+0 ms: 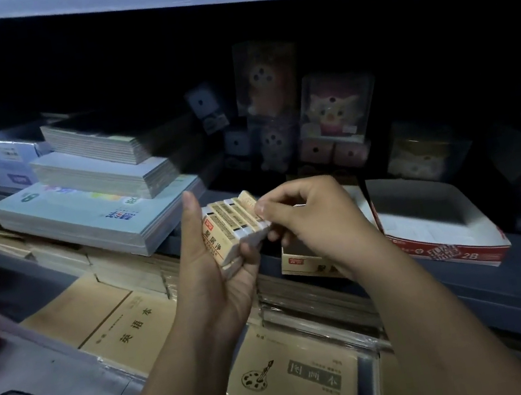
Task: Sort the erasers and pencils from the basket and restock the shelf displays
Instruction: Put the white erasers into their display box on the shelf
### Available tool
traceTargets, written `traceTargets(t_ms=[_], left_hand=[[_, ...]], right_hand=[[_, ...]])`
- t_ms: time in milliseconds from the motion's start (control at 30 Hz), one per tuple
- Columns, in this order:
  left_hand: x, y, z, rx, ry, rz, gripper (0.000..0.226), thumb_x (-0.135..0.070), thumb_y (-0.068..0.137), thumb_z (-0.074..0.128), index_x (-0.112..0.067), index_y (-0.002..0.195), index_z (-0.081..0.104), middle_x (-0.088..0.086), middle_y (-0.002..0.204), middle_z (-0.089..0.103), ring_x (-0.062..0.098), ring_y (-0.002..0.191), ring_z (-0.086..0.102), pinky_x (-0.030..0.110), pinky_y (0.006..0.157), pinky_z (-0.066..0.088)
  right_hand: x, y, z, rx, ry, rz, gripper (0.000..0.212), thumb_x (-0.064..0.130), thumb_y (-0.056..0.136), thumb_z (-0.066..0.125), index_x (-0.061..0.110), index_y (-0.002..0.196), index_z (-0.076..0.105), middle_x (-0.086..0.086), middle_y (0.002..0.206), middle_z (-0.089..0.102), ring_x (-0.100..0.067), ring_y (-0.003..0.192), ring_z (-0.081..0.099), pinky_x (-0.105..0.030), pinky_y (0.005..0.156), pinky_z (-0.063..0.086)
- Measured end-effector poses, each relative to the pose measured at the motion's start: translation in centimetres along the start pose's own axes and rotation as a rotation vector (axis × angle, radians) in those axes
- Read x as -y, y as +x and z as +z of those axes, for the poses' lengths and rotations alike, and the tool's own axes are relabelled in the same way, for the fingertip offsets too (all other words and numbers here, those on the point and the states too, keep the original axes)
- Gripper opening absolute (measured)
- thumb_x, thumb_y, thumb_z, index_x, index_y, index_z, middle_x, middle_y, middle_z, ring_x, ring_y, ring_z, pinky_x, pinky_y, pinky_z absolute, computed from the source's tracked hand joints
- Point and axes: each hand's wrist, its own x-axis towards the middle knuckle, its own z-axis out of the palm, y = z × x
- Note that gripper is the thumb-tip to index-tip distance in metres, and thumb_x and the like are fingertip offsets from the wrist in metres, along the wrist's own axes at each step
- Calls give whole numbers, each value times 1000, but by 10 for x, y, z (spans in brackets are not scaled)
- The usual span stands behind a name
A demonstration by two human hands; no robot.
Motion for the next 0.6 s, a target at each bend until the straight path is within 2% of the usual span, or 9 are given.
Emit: traceTargets(t_ms=[133, 267, 333, 400, 533, 600], left_hand=[[1, 7, 3, -22, -63, 7, 81, -60, 82, 69, 1, 134, 58, 27, 129, 65, 25, 112, 57, 13, 48, 49], [4, 7, 6, -61, -132, 16, 70, -57, 81, 73, -3, 125, 62, 24, 130, 64, 25, 107, 60, 14, 50, 50], [4, 6, 7, -64, -151, 24, 66, -57, 80, 74, -5, 119, 64, 17, 122, 65, 25, 106, 62, 14, 52, 52], [5, 4, 7, -61, -161, 23, 69, -57, 79, 74, -5, 122, 64, 16, 117, 64, 24, 110, 63, 14, 55, 53], [6, 5, 4, -54, -193, 26, 76, -56, 73, 78, -7, 129, 64, 16, 121, 64, 25, 120, 62, 15, 58, 54], [6, 5, 4, -46, -201, 34, 80, -53, 71, 80, -7, 133, 62, 16, 122, 62, 24, 126, 57, 15, 58, 54]], right_hand=[[-2, 5, -5, -79, 118, 24, 8, 11, 93, 71, 15, 100, 73, -9, 75, 75, -22, 61, 68, -39, 62, 58], [-2, 5, -11, -112, 237, 74, 35, 0, 92, 64, 21, 121, 61, -8, 77, 75, -26, 66, 74, -37, 66, 62], [-1, 5, -14, -151, 266, 106, 34, -2, 93, 58, 24, 115, 62, -11, 82, 74, -28, 70, 76, -39, 71, 63], [-1, 8, -20, -219, 255, 123, 25, -1, 93, 58, 20, 103, 66, -13, 86, 74, -30, 69, 76, -46, 75, 64], [-11, 21, -36, -370, 16, 137, 5, 10, 80, 70, 14, 83, 68, -10, 78, 76, -29, 72, 74, -51, 71, 63], [-17, 25, -36, -415, -64, 152, 9, 19, 70, 67, 12, 77, 68, -9, 72, 74, -31, 73, 73, -54, 70, 61]])
